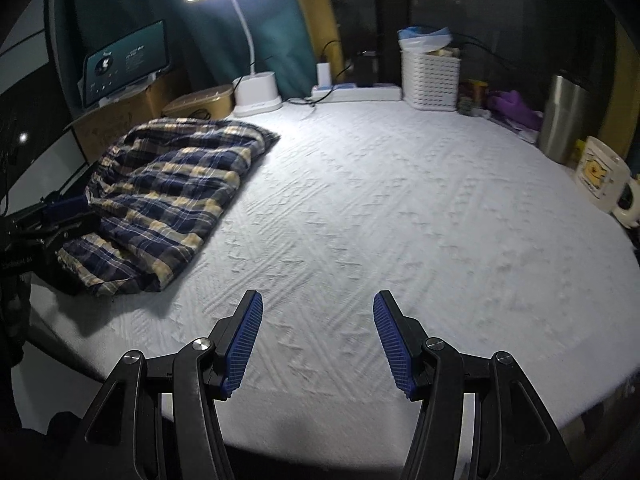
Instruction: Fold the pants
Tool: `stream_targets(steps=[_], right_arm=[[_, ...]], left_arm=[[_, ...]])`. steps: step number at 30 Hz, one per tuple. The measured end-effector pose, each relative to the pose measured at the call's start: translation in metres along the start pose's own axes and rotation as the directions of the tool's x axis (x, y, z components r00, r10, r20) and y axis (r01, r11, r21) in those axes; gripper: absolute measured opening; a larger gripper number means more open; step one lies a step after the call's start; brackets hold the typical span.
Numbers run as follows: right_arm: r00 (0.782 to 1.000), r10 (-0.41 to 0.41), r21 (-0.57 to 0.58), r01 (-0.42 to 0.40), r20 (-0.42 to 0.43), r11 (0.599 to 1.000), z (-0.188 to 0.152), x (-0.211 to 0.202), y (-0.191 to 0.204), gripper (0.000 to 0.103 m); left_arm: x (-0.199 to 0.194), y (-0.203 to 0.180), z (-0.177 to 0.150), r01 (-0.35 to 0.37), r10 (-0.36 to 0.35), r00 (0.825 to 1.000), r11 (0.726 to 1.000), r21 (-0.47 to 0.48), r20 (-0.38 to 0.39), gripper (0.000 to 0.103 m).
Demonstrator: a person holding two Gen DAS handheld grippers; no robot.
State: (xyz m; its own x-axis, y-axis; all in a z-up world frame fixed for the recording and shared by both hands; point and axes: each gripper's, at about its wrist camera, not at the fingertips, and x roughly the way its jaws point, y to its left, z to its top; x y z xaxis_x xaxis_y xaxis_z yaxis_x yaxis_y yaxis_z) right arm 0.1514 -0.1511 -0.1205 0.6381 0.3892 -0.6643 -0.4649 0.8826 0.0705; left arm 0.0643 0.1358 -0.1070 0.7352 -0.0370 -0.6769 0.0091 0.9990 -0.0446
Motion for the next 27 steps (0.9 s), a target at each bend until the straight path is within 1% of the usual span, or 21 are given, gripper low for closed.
stream_targets(steps=[4, 7, 9, 10, 13, 14, 15, 16, 17, 21, 23, 27], right_arm=[[0.998, -0.042, 0.020, 0.041, 0.035, 0.999, -0.001, -0.021, -0.017, 0.060], [0.995, -0.071, 0.038, 0.069, 0.067, 0.997, 0.002, -0.034, -0.028, 0.060], [0.992, -0.090, 0.051, 0.086, 0.091, 0.995, 0.005, -0.045, -0.035, 0.064], [0.990, -0.098, 0.056, 0.093, 0.103, 0.994, 0.005, -0.051, -0.038, 0.068], [0.983, -0.119, 0.065, 0.111, 0.138, 0.992, 0.009, -0.068, -0.044, 0.072], [0.981, -0.125, 0.070, 0.115, 0.151, 0.991, 0.011, -0.075, -0.047, 0.073], [0.979, -0.129, 0.074, 0.118, 0.159, 0.990, 0.012, -0.080, -0.048, 0.074], [0.976, -0.133, 0.080, 0.121, 0.170, 0.989, 0.013, -0.086, -0.050, 0.074], [0.974, -0.135, 0.084, 0.122, 0.180, 0.989, 0.014, -0.091, -0.052, 0.075], [0.963, -0.154, 0.082, 0.139, 0.221, 0.987, 0.019, -0.113, -0.052, 0.080], [0.956, -0.165, 0.085, 0.148, 0.244, 0.985, 0.022, -0.123, -0.051, 0.082], [0.945, -0.176, 0.079, 0.160, 0.277, 0.984, 0.026, -0.139, -0.046, 0.082]], left_arm=[[-0.004, -0.019, 0.001, 0.027, -0.027, 0.999, 1.000, -0.008, 0.037, 0.075], [-0.011, -0.034, 0.003, 0.005, -0.005, 0.997, 1.000, -0.001, 0.083, 0.075], [-0.016, -0.043, 0.007, 0.015, -0.016, 0.995, 1.000, 0.008, 0.100, 0.075], [-0.018, -0.047, 0.009, 0.024, -0.025, 0.994, 1.000, 0.010, 0.106, 0.075], [-0.029, -0.057, 0.016, 0.053, -0.055, 0.989, 0.998, 0.017, 0.138, 0.076], [-0.033, -0.060, 0.021, 0.072, -0.074, 0.987, 0.997, 0.014, 0.143, 0.076], [-0.036, -0.062, 0.024, 0.088, -0.088, 0.986, 0.996, 0.007, 0.144, 0.079], [-0.039, -0.063, 0.028, 0.103, -0.102, 0.983, 0.995, 0.000, 0.149, 0.083], [-0.043, -0.065, 0.031, 0.112, -0.110, 0.980, 0.994, -0.007, 0.166, 0.084], [-0.062, -0.074, 0.041, 0.129, -0.129, 0.962, 0.992, 0.014, 0.241, 0.085], [-0.072, -0.077, 0.044, 0.125, -0.129, 0.954, 0.992, 0.032, 0.269, 0.085], [-0.087, -0.079, 0.048, 0.108, -0.115, 0.945, 0.993, 0.041, 0.306, 0.085]])
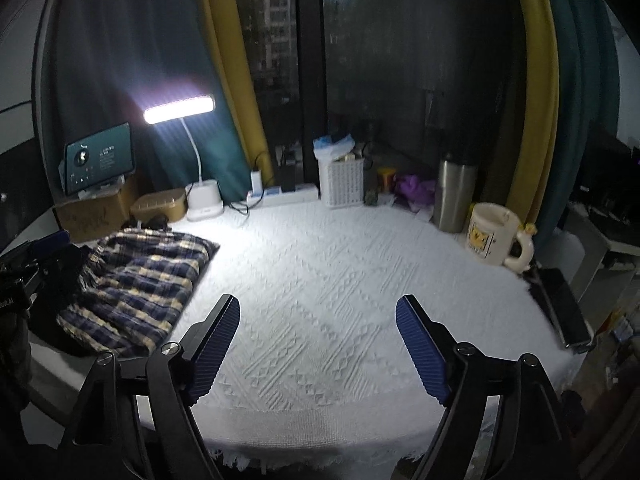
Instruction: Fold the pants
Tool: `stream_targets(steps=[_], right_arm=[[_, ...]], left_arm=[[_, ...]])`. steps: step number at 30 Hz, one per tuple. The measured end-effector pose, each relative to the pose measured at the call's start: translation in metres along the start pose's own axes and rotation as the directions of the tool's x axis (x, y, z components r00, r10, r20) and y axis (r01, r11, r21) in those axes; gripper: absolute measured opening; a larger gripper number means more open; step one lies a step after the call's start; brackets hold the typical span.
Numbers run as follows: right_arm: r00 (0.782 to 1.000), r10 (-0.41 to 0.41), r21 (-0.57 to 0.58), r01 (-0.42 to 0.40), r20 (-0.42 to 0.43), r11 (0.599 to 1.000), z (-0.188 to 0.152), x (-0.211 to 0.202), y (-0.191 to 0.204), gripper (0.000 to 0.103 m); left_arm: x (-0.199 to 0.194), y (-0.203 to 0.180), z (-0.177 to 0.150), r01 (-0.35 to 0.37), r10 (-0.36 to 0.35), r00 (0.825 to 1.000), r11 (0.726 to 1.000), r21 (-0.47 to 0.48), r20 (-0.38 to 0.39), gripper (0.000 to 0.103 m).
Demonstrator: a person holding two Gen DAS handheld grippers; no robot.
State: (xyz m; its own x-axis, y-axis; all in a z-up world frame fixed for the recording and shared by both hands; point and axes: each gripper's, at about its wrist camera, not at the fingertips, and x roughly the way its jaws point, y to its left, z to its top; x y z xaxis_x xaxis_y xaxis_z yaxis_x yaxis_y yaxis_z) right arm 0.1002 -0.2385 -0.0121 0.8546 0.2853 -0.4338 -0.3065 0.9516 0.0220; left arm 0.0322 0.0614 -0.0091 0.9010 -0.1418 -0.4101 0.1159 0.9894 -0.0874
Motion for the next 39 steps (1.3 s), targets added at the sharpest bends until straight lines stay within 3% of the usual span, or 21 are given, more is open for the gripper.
stream_targets(steps=[4, 13, 22, 26, 39], right_arm=[[0.999, -0.028, -0.028, 0.028, 0.030, 0.999, 0.005, -0.009, 0.007, 0.083], [0.991, -0.048, -0.041, 0.053, 0.126, 0.998, 0.018, -0.037, 0.016, 0.083], [0.975, -0.065, -0.040, 0.076, 0.214, 0.996, 0.027, -0.067, 0.024, 0.094], [0.969, -0.072, -0.039, 0.084, 0.238, 0.996, 0.030, -0.078, 0.029, 0.095], [0.951, -0.078, 0.023, 0.074, 0.299, 0.997, 0.041, -0.113, 0.034, 0.103]], left_arm=[[-0.013, -0.007, 0.005, -0.039, 0.037, 0.999, 0.998, 0.045, 0.035, 0.085], [-0.043, -0.017, 0.018, -0.023, 0.015, 0.991, 0.998, 0.062, 0.132, 0.085], [-0.069, -0.018, 0.026, -0.050, 0.038, 0.976, 0.997, 0.052, 0.214, 0.085], [-0.075, -0.018, 0.027, -0.106, 0.090, 0.970, 0.992, 0.063, 0.225, 0.085], [-0.108, 0.002, 0.032, -0.157, 0.154, 0.945, 0.987, -0.011, 0.288, 0.090]])
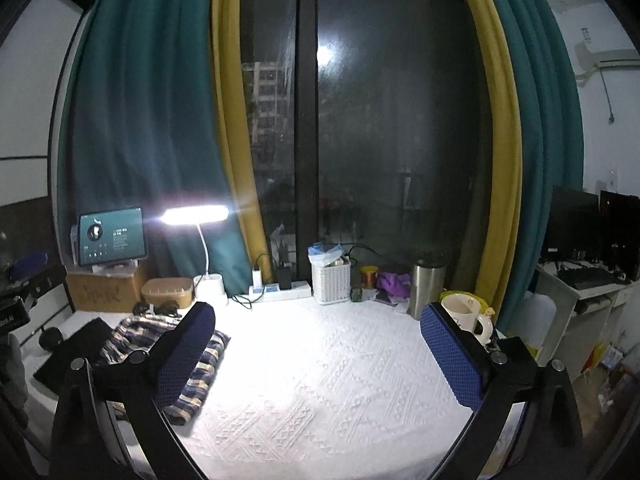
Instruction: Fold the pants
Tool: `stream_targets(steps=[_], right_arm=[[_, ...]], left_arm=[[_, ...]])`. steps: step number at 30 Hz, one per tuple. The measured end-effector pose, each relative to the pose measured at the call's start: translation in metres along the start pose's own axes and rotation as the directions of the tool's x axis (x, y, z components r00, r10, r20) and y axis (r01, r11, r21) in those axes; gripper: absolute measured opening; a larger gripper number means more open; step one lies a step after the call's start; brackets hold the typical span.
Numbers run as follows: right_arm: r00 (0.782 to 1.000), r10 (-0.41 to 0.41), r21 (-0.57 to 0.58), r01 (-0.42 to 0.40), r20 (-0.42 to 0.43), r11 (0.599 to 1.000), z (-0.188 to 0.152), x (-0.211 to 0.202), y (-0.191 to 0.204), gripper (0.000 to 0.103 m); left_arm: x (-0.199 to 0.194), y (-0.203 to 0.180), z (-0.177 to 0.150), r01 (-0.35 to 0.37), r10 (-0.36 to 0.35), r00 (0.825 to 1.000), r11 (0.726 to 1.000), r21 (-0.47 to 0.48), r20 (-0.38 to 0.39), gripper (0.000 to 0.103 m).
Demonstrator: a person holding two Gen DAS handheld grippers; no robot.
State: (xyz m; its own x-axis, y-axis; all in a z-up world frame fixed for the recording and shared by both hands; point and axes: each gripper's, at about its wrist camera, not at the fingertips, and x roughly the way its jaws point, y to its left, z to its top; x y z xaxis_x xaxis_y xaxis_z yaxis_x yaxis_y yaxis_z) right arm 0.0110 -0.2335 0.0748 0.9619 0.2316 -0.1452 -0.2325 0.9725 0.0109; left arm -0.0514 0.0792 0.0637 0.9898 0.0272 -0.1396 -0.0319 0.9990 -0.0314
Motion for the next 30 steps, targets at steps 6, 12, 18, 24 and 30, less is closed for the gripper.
stream_targets(steps=[6, 12, 18, 24, 30], right_arm=[[1.000, -0.001, -0.006, 0.001, 0.013, 1.000, 0.006, -0.010, 0.002, 0.103], [1.000, -0.002, 0.003, 0.002, 0.012, 1.000, 0.007, -0.010, 0.001, 0.103], [1.000, -0.011, 0.003, 0.011, 0.011, 1.000, 0.007, -0.008, 0.001, 0.103], [1.000, -0.013, 0.006, 0.013, 0.018, 1.000, 0.006, -0.009, 0.002, 0.103], [0.999, -0.020, 0.014, 0.019, 0.032, 1.000, 0.005, -0.014, 0.006, 0.103]], left_arm=[[-0.008, 0.008, 0.007, 0.009, -0.009, 1.000, 1.000, -0.016, 0.015, 0.091], [-0.015, 0.012, 0.012, -0.018, 0.019, 0.999, 1.000, -0.023, 0.045, 0.096], [-0.009, 0.011, 0.006, -0.044, 0.044, 0.998, 0.999, -0.007, 0.038, 0.101], [-0.007, 0.009, 0.005, -0.031, 0.031, 0.999, 0.999, -0.008, 0.020, 0.101], [-0.006, 0.005, 0.005, -0.025, 0.025, 1.000, 1.000, 0.003, 0.006, 0.101]])
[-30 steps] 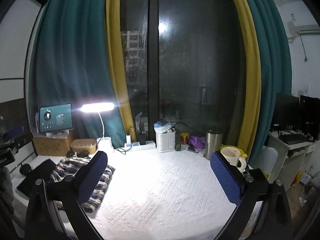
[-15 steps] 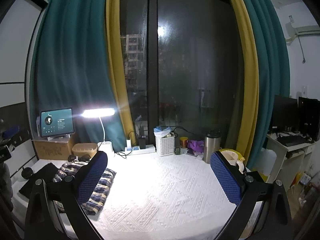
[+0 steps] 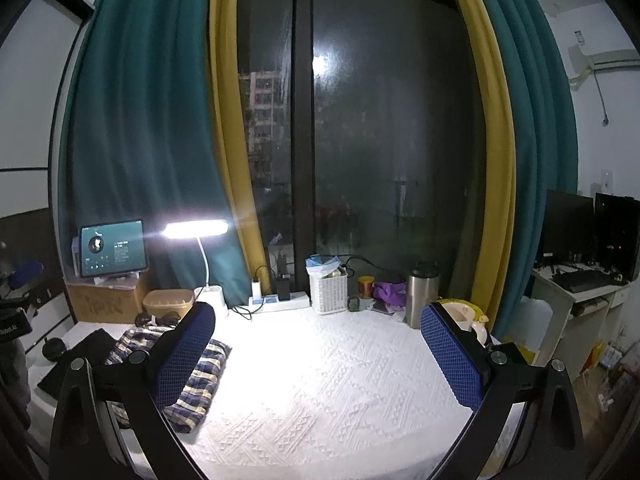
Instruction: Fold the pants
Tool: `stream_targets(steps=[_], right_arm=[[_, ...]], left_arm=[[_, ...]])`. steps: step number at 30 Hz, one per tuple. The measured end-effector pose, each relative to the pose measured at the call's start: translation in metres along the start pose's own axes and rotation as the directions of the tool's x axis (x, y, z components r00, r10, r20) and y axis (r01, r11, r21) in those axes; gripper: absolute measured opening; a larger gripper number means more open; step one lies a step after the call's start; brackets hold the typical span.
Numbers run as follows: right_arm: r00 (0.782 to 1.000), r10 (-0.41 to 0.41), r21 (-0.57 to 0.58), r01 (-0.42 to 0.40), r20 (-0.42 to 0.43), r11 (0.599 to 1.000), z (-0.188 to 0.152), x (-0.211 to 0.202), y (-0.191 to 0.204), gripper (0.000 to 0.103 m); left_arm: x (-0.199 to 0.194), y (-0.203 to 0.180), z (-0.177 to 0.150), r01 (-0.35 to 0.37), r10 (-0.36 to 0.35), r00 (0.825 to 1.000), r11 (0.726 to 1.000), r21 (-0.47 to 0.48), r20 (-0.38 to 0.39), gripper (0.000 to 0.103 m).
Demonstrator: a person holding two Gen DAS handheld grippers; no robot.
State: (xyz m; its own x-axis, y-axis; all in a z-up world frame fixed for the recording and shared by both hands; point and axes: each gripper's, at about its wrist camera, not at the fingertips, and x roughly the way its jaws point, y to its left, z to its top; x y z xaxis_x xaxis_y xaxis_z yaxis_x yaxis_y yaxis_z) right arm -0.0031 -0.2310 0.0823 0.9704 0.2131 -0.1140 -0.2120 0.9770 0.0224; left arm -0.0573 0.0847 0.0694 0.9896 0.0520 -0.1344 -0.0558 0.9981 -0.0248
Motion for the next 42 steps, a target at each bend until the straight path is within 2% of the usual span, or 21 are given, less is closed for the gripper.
stream_targets(steps=[42], right_arm=[[1.000, -0.018, 0.010, 0.018, -0.011, 1.000, -0.002, -0.002, 0.004, 0.103]], left_arm=[[0.002, -0.011, 0.000, 0.021, -0.021, 1.000, 1.000, 0.012, -0.007, 0.101]])
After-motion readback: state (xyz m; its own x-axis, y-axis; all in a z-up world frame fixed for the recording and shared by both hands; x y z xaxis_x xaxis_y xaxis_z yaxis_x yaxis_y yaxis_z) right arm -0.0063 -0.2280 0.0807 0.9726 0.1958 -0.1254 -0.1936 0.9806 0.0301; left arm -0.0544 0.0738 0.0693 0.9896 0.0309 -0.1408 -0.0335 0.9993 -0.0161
